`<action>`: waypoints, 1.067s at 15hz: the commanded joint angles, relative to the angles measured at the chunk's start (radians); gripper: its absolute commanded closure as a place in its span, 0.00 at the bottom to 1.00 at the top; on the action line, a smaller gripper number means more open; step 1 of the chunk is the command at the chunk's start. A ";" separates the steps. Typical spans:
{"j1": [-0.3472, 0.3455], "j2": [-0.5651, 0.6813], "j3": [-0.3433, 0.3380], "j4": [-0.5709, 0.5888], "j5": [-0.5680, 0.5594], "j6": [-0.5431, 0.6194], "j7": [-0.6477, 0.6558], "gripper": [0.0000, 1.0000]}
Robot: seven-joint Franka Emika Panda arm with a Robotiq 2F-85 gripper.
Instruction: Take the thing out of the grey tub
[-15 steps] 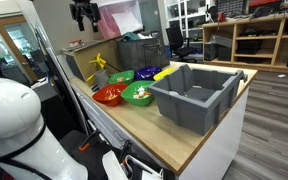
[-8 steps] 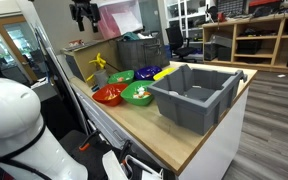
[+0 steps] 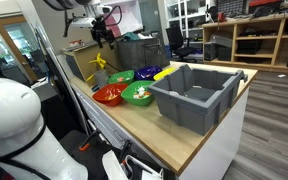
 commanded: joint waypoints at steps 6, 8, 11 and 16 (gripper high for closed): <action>0.003 0.396 -0.114 0.433 -0.229 0.008 0.186 0.00; 0.006 0.439 -0.147 0.538 -0.252 -0.059 0.197 0.00; 0.000 0.481 -0.188 0.657 -0.279 -0.164 0.195 0.00; -0.047 0.510 -0.259 0.764 -0.298 -0.285 0.173 0.00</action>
